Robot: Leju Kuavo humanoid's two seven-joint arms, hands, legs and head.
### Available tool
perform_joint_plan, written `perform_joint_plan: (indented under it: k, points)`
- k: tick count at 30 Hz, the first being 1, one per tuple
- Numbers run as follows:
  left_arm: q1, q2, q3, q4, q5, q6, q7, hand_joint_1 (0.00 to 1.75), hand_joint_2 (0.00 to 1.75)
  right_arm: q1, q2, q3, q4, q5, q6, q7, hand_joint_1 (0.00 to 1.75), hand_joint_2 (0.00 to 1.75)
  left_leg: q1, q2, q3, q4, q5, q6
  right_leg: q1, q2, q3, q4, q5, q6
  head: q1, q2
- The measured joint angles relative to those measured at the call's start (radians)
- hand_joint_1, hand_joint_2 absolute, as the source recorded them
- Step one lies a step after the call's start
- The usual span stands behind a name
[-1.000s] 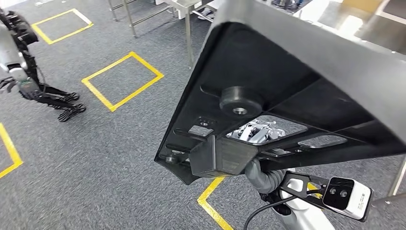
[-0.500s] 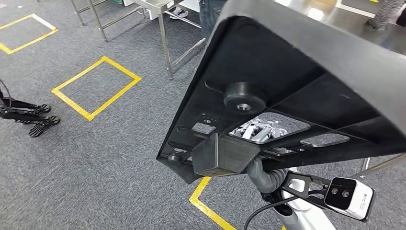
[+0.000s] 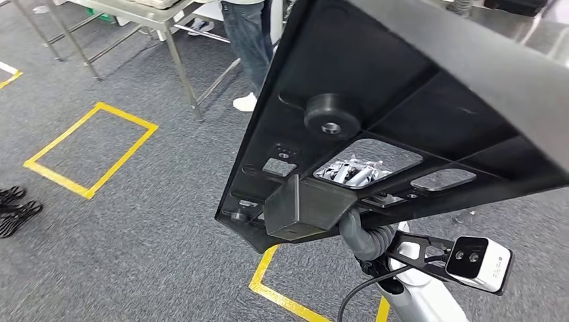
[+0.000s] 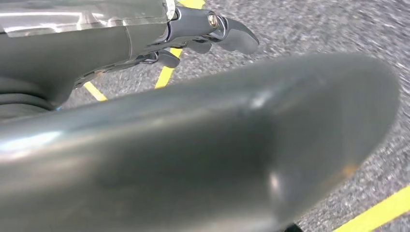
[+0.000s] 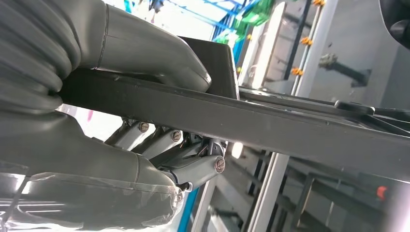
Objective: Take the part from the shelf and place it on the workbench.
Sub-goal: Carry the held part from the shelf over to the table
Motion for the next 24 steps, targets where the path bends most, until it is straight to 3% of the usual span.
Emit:
perform_joint_plan:
  k: [2, 3, 4, 6, 8, 10, 12, 13, 14, 15, 17, 19, 21, 22, 24]
  points:
    - [0.0, 0.001, 0.0, 0.0, 0.0, 0.0, 0.0, 0.0, 0.0, -0.005, 0.002, 0.001, 0.001, -0.004, -0.002, 0.0, 1.75, 1.75, 0.005, -0.045, 0.056, -0.129, 0.054, 0.005, 0.001, 0.025, -0.004, 0.008, -0.004, 0.008, 0.0, 0.0]
    - [0.0, 0.002, 0.0, 0.0, 0.0, 0.0, 0.001, 0.0, 0.0, -0.007, 0.003, 0.001, 0.002, -0.005, -0.003, 0.001, 1.75, 1.75, 0.006, -0.062, 0.071, -0.164, 0.063, 0.008, 0.0, 0.035, -0.008, 0.011, -0.004, 0.013, -0.001, 0.0]
    - [0.0, 0.002, 0.0, 0.0, 0.0, 0.0, 0.001, 0.0, 0.0, -0.009, 0.004, 0.002, 0.002, -0.006, -0.003, 0.001, 1.75, 1.75, 0.005, -0.069, 0.074, -0.173, 0.06, 0.012, 0.0, 0.044, -0.012, 0.012, -0.002, 0.018, -0.001, 0.0]
    - [-0.002, 0.001, 0.0, 0.0, 0.0, -0.001, 0.002, 0.0, 0.0, -0.011, 0.005, 0.003, 0.003, -0.008, -0.004, 0.003, 1.75, 1.75, 0.004, -0.049, 0.076, -0.177, 0.065, 0.024, -0.004, 0.056, -0.017, 0.011, 0.0, 0.03, -0.001, 0.0]
    - [-0.004, 0.0, 0.0, 0.0, 0.0, -0.002, 0.002, 0.0, 0.0, -0.017, 0.005, 0.004, 0.004, -0.012, -0.005, 0.004, 1.75, 1.75, 0.007, -0.026, 0.079, -0.186, 0.071, 0.038, -0.001, 0.017, -0.035, 0.047, -0.024, 0.039, 0.004, 0.0]
    - [-0.003, 0.0, 0.0, 0.0, 0.0, -0.004, 0.002, 0.0, 0.0, -0.024, 0.005, 0.004, 0.006, -0.019, -0.007, 0.005, 1.75, 1.75, 0.006, -0.002, 0.081, -0.191, 0.072, 0.046, 0.0, -0.04, -0.09, 0.16, -0.083, 0.045, 0.01, 0.0]
    - [0.001, 0.0, 0.0, 0.0, 0.0, -0.004, 0.002, 0.0, 0.0, -0.026, 0.004, 0.004, 0.008, -0.024, -0.008, 0.005, 1.75, 1.75, 0.003, 0.024, 0.081, -0.19, 0.07, 0.048, -0.004, -0.057, -0.151, 0.281, -0.126, 0.049, 0.012, 0.0]
    - [0.002, 0.0, 0.0, 0.0, 0.0, -0.004, 0.002, 0.0, 0.0, -0.025, 0.003, 0.005, 0.009, -0.026, -0.007, 0.005, 1.75, 1.75, 0.003, 0.037, 0.081, -0.19, 0.069, 0.048, -0.006, -0.06, -0.16, 0.299, -0.123, 0.05, 0.012, 0.0]
    - [0.002, 0.0, 0.0, 0.0, 0.0, -0.004, 0.001, 0.0, 0.0, -0.025, 0.002, 0.005, 0.009, -0.028, -0.007, 0.005, 1.75, 1.75, 0.003, 0.049, 0.082, -0.19, 0.067, 0.047, -0.006, -0.063, -0.147, 0.274, -0.102, 0.05, 0.012, 0.0]
    - [0.001, 0.0, 0.0, 0.0, 0.0, -0.004, 0.0, 0.0, 0.0, -0.025, 0.001, 0.005, 0.009, -0.03, -0.007, 0.005, 1.75, 1.75, 0.002, 0.06, 0.084, -0.189, 0.065, 0.045, -0.006, -0.072, -0.114, 0.212, -0.069, 0.048, 0.013, 0.0]
    - [0.0, -0.001, 0.0, 0.0, 0.0, -0.004, -0.001, 0.0, 0.0, -0.026, 0.001, 0.005, 0.009, -0.033, -0.007, 0.005, 1.75, 1.75, -0.001, 0.078, 0.09, -0.189, 0.06, 0.038, 0.0, -0.118, -0.037, 0.067, -0.017, 0.037, 0.012, 0.0]
    - [-0.001, -0.001, 0.0, 0.0, 0.0, -0.003, -0.001, 0.0, 0.0, -0.027, 0.001, 0.005, 0.009, -0.034, -0.005, 0.005, 1.75, 1.75, -0.005, 0.095, 0.095, -0.189, 0.056, 0.027, 0.009, -0.143, -0.007, 0.005, -0.005, 0.026, 0.01, 0.0]
    - [-0.002, -0.002, 0.0, 0.0, 0.0, 0.0, -0.001, 0.0, 0.0, -0.027, 0.0, 0.005, 0.009, -0.035, -0.003, 0.005, 1.75, 1.75, -0.006, 0.113, 0.1, -0.192, 0.053, 0.016, 0.01, -0.119, -0.009, 0.001, -0.003, 0.017, 0.009, 0.0]
    - [-0.003, -0.002, 0.0, 0.0, 0.0, 0.001, -0.001, 0.0, 0.0, -0.027, 0.0, 0.005, 0.008, -0.035, -0.002, 0.004, 1.75, 1.75, -0.005, 0.109, 0.101, -0.188, 0.047, 0.01, 0.008, -0.108, -0.006, -0.003, 0.0, 0.012, 0.009, 0.0]
    - [-0.004, -0.003, 0.0, 0.0, 0.0, 0.002, -0.001, 0.0, 0.0, -0.029, 0.0, 0.006, 0.008, -0.036, -0.002, 0.004, 1.75, 1.75, -0.001, 0.068, 0.078, -0.125, 0.004, 0.001, 0.001, -0.086, 0.0, -0.012, 0.006, 0.002, 0.004, 0.0]
